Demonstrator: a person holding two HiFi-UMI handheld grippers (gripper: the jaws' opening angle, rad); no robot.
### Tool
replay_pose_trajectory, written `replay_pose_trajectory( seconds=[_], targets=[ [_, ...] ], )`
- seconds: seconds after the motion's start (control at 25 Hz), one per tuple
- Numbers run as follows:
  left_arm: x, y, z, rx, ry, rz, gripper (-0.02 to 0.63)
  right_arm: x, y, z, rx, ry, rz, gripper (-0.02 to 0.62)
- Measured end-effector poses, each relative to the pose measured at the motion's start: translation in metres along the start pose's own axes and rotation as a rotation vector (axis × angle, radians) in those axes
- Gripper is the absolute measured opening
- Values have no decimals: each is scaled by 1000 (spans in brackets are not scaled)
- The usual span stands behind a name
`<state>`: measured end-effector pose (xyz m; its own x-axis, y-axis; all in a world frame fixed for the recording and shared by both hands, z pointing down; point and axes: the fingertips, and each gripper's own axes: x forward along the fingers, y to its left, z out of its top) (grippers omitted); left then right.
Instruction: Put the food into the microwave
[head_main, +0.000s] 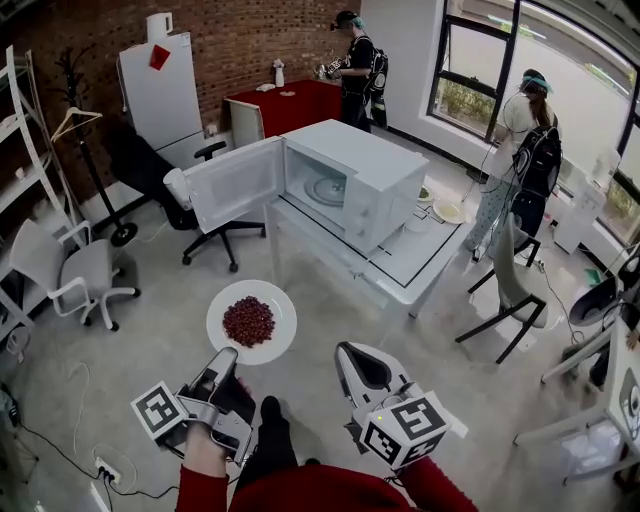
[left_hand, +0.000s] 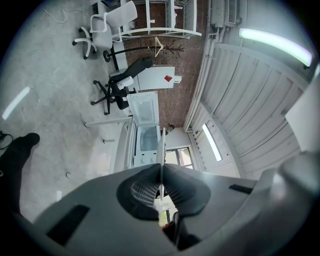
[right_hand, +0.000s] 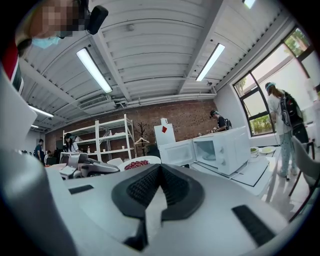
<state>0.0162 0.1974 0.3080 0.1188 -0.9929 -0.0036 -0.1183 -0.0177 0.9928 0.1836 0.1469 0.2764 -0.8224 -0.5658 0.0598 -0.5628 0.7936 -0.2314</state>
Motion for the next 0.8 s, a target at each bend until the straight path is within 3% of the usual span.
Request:
replay_pose_trajectory(
  seconds=[0.36,0.8],
  targets=[
    [57,5,37,-1,46,-16,25,58,-19,8,-16,4,-38,14],
    [155,30,118,-38,143,17,25,178,-57,11,5,45,-144,14]
  ],
)
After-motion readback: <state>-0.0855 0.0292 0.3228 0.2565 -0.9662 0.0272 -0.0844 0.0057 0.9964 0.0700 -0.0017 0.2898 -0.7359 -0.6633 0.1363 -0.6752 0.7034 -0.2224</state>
